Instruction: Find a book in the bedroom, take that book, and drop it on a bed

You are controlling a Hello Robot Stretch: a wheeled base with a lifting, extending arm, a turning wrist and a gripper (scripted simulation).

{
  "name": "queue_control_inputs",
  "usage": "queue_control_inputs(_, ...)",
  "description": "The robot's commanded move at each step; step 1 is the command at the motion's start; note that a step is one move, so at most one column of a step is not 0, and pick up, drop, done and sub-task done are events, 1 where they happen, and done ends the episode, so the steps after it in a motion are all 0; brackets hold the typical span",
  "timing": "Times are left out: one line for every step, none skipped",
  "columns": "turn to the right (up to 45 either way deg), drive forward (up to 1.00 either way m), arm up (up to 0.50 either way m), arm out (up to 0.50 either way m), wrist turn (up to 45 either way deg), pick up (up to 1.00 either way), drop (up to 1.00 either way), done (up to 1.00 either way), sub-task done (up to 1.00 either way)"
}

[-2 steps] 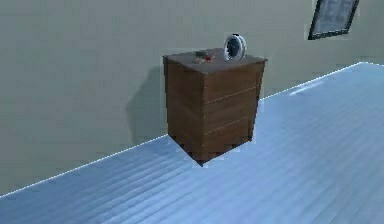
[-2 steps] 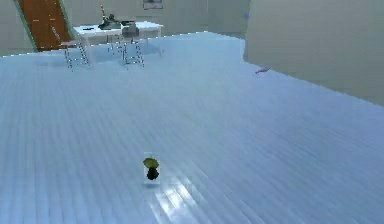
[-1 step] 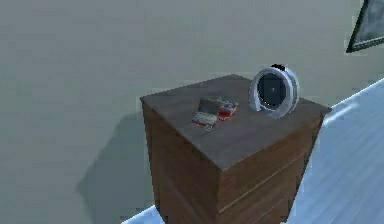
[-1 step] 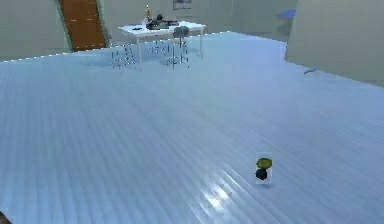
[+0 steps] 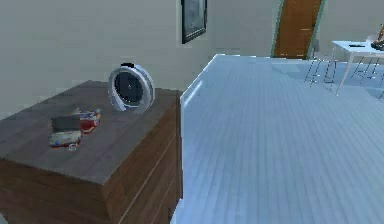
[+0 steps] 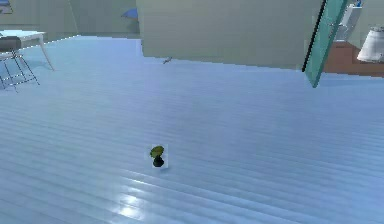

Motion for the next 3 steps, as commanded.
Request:
queue_control_inputs(0.0,0.05,0.0,0.0,0.0,0.0,0.0,0.0,0.0)
queue_control_inputs(-45.0,0.0,0.0,0.0,0.0,0.0,0.0,0.0,0.0)
queue_control_inputs(-45.0,0.0,0.0,0.0,0.0,0.0,0.0,0.0,0.0)
